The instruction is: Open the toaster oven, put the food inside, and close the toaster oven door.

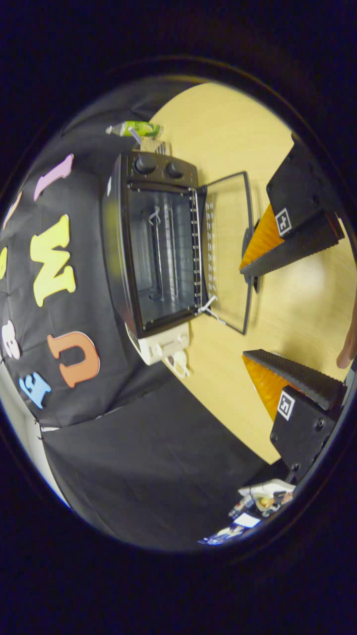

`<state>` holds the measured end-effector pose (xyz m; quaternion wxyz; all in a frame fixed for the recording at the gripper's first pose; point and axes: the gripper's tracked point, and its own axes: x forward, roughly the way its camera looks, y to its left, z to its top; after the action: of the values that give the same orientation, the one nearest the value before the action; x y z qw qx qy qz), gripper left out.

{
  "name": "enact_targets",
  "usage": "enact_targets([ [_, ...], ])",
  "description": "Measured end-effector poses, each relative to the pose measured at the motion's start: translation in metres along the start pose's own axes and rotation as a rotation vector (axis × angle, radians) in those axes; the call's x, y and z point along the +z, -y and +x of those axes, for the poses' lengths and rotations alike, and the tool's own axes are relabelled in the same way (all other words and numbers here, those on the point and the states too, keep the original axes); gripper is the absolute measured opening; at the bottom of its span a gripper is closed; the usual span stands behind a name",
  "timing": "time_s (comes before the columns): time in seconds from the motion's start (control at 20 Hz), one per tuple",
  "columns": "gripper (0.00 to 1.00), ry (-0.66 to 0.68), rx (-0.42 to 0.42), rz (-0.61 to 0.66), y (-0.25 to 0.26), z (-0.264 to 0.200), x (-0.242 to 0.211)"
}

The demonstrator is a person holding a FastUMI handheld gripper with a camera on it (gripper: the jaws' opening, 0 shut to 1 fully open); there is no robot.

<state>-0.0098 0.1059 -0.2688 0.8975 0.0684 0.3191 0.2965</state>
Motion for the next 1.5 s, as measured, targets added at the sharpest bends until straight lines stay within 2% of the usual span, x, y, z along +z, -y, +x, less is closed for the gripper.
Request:
enact_targets([
  [0.1,0.97,-0.1,0.079,0.005,-0.021,0.002,-0.009],
  [0.25,0.96,-0.29,0.147,0.025,-0.039,0.001,-0.036],
  [0.3,0.96,-0.355,0.151,0.016,-0.043,0.0,-0.046],
  [0.45,0.95,-0.405,0.152,0.032,-0.047,0.005,-0.058],
  [0.6,0.91,-0.533,0.227,0.178,-0.065,0.005,-0.073],
  [0.8,0.74,-0.63,0.272,0.32,-0.069,0.008,-0.083],
  [1.1,0.46,-0.652,0.297,0.466,-0.072,0.013,-0.081],
  [1.35,0.39,-0.641,0.345,0.47,-0.069,0.011,-0.08],
  [1.5,0.37,-0.545,0.432,0.529,-0.069,0.01,-0.061],
])
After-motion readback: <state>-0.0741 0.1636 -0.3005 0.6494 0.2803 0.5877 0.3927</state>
